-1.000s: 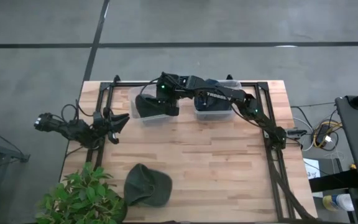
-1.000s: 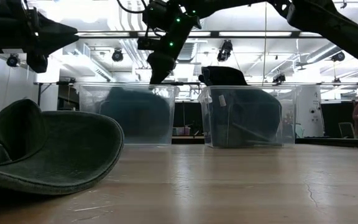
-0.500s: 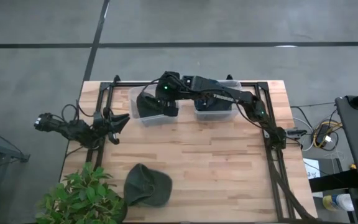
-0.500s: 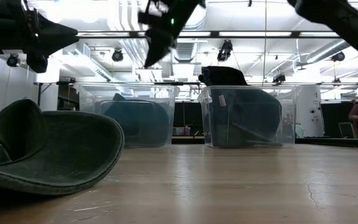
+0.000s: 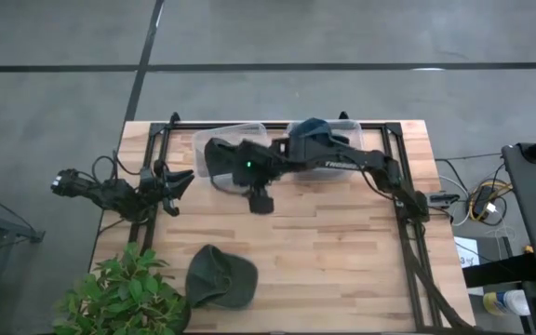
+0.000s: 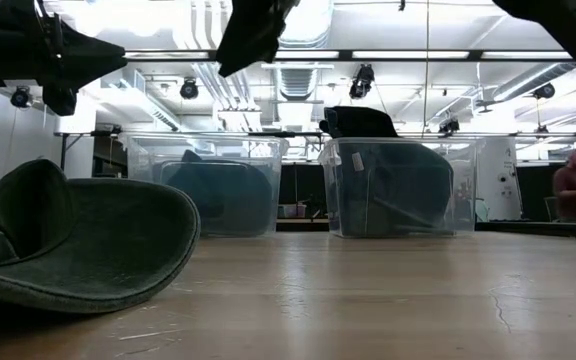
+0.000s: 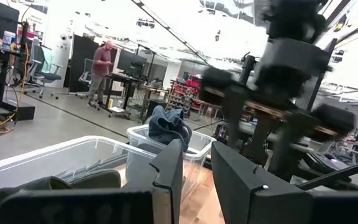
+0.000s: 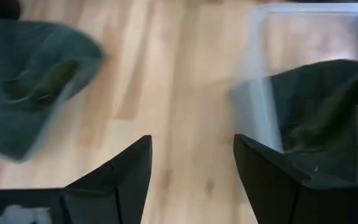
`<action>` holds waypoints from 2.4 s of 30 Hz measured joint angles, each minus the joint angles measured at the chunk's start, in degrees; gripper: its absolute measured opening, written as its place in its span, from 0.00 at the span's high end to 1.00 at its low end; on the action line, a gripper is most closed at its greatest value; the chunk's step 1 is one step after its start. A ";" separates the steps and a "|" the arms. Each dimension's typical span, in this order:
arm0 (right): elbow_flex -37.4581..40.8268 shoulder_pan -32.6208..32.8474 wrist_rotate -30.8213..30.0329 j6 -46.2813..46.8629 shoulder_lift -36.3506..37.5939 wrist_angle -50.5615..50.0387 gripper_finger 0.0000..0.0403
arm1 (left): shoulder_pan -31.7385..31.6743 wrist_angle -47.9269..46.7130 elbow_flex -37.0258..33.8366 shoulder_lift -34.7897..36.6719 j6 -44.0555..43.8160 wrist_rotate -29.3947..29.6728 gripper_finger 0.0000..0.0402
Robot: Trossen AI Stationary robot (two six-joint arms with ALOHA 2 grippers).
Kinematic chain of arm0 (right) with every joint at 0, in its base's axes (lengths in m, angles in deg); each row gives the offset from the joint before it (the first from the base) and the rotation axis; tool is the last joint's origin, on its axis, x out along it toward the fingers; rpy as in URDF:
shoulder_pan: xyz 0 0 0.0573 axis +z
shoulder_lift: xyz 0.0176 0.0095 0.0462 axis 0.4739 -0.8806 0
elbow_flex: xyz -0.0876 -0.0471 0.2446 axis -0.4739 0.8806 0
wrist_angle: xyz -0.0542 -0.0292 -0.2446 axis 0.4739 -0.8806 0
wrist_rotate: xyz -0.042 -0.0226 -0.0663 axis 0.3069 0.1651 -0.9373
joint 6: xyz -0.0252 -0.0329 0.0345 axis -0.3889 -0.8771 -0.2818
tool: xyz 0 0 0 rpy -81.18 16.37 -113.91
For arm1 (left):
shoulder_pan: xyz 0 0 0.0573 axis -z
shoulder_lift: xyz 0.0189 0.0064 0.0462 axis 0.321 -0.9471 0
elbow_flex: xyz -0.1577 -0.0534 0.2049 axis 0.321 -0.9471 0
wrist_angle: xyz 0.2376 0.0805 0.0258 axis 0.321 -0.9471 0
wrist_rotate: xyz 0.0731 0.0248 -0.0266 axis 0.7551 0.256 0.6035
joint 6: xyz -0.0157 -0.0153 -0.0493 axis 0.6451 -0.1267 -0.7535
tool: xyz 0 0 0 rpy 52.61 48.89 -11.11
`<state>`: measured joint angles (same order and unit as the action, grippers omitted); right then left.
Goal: Pick & Place hat
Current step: Put the gray cap into the left transparent bin
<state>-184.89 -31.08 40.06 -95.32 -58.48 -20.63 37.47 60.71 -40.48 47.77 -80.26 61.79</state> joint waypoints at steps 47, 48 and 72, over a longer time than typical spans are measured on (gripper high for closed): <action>0.52 13.13 8.43 19.52 -16.39 6.61 0.45 | 0.04 -2.53 0.00 -0.02 0.83 0.70 0.80; 0.52 13.25 8.43 19.70 -16.60 7.21 0.45 | 0.00 -2.50 0.00 -0.02 0.84 0.70 0.80; 1.42 14.23 11.01 20.87 -19.03 12.00 0.46 | 0.02 -2.48 0.00 -0.02 0.59 0.68 0.80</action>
<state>-183.47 -16.85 51.07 -74.45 -77.51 -8.63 37.49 58.23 -40.48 47.75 -79.67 62.47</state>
